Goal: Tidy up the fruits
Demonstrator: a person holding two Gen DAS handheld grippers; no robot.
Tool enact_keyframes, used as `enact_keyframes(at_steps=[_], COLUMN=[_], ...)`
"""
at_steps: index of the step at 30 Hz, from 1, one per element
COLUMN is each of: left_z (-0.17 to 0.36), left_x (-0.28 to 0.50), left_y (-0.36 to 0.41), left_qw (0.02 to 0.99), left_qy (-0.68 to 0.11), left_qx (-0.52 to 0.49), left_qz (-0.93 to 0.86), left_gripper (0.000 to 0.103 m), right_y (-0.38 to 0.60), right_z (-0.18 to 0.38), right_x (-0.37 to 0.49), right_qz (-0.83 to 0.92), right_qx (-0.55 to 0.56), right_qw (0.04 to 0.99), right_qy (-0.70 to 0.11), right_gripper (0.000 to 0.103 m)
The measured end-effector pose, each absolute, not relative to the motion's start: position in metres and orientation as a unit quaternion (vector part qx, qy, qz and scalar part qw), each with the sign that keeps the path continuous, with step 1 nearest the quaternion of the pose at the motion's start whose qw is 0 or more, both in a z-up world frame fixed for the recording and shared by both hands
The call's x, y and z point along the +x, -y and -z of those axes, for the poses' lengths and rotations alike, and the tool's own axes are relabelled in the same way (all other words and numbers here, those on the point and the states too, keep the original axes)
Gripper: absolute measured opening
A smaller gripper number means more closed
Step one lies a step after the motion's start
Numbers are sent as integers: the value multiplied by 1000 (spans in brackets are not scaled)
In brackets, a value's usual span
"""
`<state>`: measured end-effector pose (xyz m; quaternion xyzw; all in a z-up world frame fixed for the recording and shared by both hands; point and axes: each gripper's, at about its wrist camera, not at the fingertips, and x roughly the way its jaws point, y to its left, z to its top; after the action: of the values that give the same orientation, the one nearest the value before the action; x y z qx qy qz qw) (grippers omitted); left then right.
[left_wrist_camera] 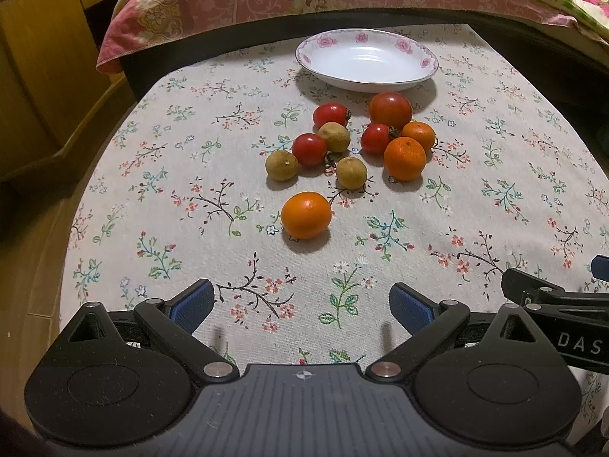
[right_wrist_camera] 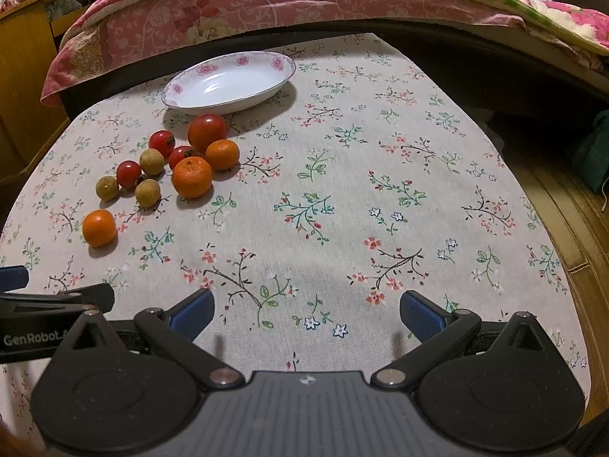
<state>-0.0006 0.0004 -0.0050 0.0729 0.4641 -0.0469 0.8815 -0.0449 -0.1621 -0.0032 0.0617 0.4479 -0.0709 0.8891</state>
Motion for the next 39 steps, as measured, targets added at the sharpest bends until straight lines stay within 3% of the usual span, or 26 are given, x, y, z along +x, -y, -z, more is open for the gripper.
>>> enact_keyframes(at_steps=[39], left_z=[4], left_x=[-1], left_y=[4], left_qw=[884], left_qy=[-457], left_qx=[88], left_qz=[45], left_gripper=[97], right_y=[160], right_z=[6], right_x=[-43], right_qz=[71], right_qx=[64], right_qw=[887], right_qy=[-452], right_gripper=[98])
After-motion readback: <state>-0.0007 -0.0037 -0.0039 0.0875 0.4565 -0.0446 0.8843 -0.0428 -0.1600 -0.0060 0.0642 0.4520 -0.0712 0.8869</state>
